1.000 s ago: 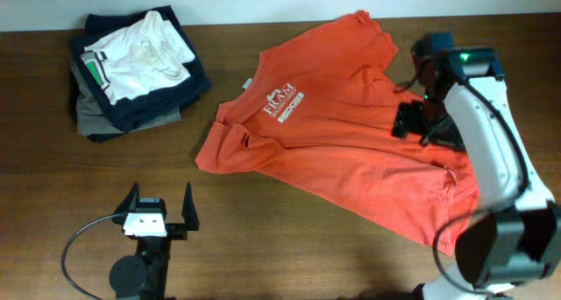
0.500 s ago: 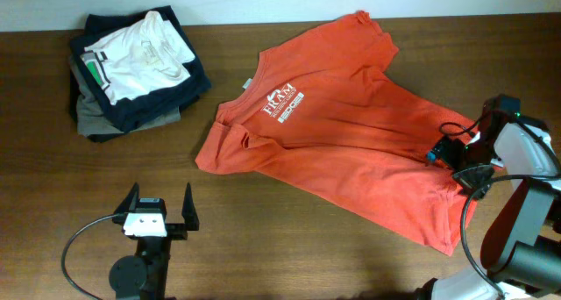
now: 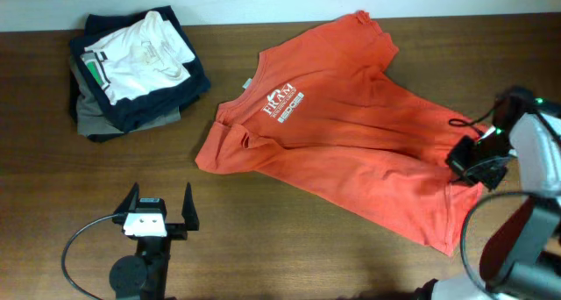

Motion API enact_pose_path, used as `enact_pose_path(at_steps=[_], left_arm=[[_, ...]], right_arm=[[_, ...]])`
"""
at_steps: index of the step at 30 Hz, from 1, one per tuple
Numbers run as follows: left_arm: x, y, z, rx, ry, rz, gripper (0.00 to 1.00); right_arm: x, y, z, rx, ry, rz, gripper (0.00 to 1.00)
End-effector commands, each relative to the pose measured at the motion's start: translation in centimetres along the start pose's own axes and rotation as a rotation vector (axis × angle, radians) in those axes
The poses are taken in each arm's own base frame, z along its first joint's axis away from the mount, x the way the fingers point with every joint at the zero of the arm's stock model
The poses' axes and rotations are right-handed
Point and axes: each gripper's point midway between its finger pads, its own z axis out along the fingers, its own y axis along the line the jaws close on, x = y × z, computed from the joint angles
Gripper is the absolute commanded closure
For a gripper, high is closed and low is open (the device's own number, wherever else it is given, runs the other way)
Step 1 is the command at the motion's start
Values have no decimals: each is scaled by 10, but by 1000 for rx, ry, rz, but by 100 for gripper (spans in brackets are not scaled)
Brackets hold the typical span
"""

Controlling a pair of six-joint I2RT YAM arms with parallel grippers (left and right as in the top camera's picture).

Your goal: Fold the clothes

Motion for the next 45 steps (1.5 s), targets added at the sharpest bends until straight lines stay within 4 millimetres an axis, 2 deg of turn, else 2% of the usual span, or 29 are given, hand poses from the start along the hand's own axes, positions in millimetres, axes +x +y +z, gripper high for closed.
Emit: enact_pose_path(at_steps=[1, 7, 10, 11, 13, 15, 17, 20, 21, 24, 25, 28, 30, 32, 35, 38, 40, 41, 42, 43, 44, 45], left_arm=[[2, -2, 0, 6, 2, 12, 1], [2, -4, 0, 18, 1, 12, 1], [-7, -7, 0, 37, -34, 3, 1], [-14, -18, -1, 105, -63, -21, 1], [-42, -62, -15, 366, -180, 14, 1], [-69, -79, -30, 474, -288, 65, 1], [-96, -79, -39, 470, -350, 103, 1], [-124, -78, -37, 467, -271, 132, 1], [-129, -77, -28, 471, -177, 139, 1], [-125, -76, 0, 513, 102, 67, 1], [-129, -83, 6, 567, 139, 44, 1], [-134, -115, 1, 831, 143, -9, 1], [-128, -112, 14, 814, 171, -33, 1], [-120, -101, 35, 695, 246, -78, 1], [-108, -105, 54, 630, 383, -73, 1], [-70, -108, 76, 426, 710, 84, 1], [-58, -129, 83, 432, 763, 162, 1], [-47, -149, 84, 490, 785, 175, 1], [-37, -160, 85, 516, 809, 190, 1], [-31, -165, 90, 521, 812, 196, 1], [-24, -169, 104, 497, 812, 162, 1], [-16, -159, 121, 360, 831, 54, 1]], right_arm=[[21, 4, -42, -42, -91, -50, 96], [102, 17, -91, -88, -205, -243, 96], [133, 22, -101, -115, -238, -329, 96], [143, 26, -104, -127, -251, -369, 96], [157, 31, -107, -147, -264, -413, 96], [161, 37, -106, -153, -265, -447, 96], [163, 39, -106, -152, -267, -463, 96], [158, 34, -103, -118, -281, -456, 96], [158, 33, -101, -111, -277, -455, 96], [159, 32, -100, -107, -271, -454, 96], [159, 32, -100, -107, -271, -454, 96], [159, 32, -100, -107, -271, -454, 96], [159, 32, -100, -107, -272, -454, 96], [158, 32, -100, -104, -276, -454, 96], [156, 35, -101, -115, -288, -455, 96], [154, 36, -102, -120, -295, -457, 96], [155, 36, -102, -120, -295, -457, 96], [155, 36, -102, -120, -295, -457, 96], [155, 36, -102, -119, -295, -457, 96], [154, 36, -102, -119, -295, -457, 96], [154, 36, -102, -115, -299, -456, 96], [154, 36, -102, -114, -299, -456, 96]])
